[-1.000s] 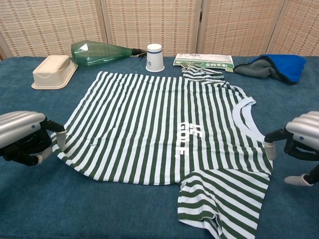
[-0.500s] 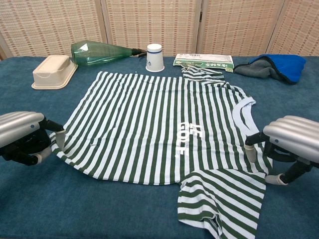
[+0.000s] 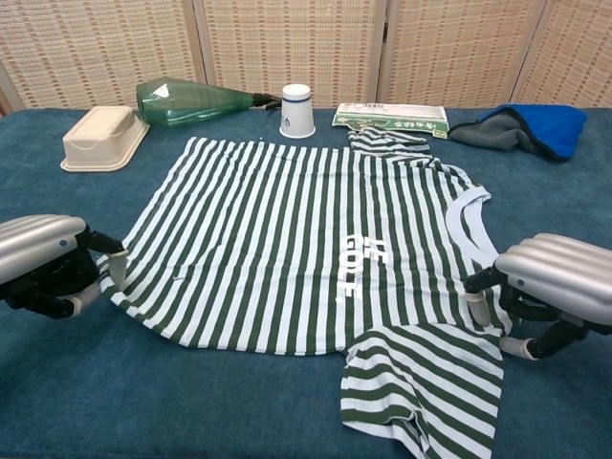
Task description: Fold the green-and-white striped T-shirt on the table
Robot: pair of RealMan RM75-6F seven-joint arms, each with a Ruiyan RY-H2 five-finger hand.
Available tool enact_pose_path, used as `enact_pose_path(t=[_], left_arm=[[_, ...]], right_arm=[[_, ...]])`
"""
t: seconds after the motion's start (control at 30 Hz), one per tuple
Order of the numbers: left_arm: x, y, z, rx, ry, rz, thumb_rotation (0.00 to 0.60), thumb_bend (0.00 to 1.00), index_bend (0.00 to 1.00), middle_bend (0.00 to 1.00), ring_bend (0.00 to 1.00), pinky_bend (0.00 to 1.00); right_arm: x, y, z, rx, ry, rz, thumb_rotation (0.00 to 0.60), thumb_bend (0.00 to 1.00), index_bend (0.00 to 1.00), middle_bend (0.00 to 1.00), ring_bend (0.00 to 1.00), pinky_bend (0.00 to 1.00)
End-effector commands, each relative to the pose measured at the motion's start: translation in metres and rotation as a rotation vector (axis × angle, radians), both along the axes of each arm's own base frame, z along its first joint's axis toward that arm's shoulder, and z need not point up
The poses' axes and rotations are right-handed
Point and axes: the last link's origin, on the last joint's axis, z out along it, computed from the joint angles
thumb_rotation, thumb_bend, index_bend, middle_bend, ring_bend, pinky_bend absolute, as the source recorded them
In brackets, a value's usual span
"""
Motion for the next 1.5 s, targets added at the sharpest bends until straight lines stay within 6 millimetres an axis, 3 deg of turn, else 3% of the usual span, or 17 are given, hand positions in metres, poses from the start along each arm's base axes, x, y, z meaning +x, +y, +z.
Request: enact_pose_path(t=[0.03, 0.23, 0.43, 0.8, 1.2, 1.5], left_arm=[[0.000, 0.000, 0.001, 0.003, -0.003, 0.001, 0.600, 0.57, 0.54, 0.95, 0.87, 1.00], [-0.001, -0.001, 0.006, 0.003, -0.043, 0.014, 0.600, 0.57, 0.54, 0.95, 0.87, 1.00], [-0.002, -0.003, 0.012, 0.004, -0.093, 0.015, 0.600, 0.57, 0.56, 0.95, 0.87, 1.00], [0.003, -0.027, 0.038, -0.039, -0.154, -0.022, 0.600, 0.57, 0.56, 0.95, 0.88, 1.00], [-0.003, -0.064, 0.068, -0.077, -0.171, -0.014, 0.600, 0.57, 0.57, 0.95, 0.88, 1.00], [-0.005, -0.090, 0.078, -0.092, -0.194, -0.021, 0.600, 0.57, 0.57, 0.95, 0.88, 1.00]], right_arm=[[0.002, -0.001, -0.001, -0.002, -0.009, 0.005, 0.600, 0.41, 0.57, 0.98, 1.00, 1.00], [0.008, 0.001, 0.004, -0.008, -0.044, 0.020, 0.600, 0.54, 0.66, 0.99, 1.00, 1.00], [0.018, 0.008, 0.014, -0.009, -0.090, 0.028, 0.600, 0.59, 0.71, 1.00, 1.00, 1.00], [0.028, 0.039, 0.042, 0.014, -0.145, 0.049, 0.600, 0.60, 0.74, 1.00, 1.00, 1.00], [0.019, 0.071, 0.074, 0.045, -0.176, 0.024, 0.600, 0.60, 0.75, 1.00, 1.00, 1.00], [0.019, 0.087, 0.086, 0.074, -0.210, 0.044, 0.600, 0.60, 0.76, 1.00, 1.00, 1.00]])
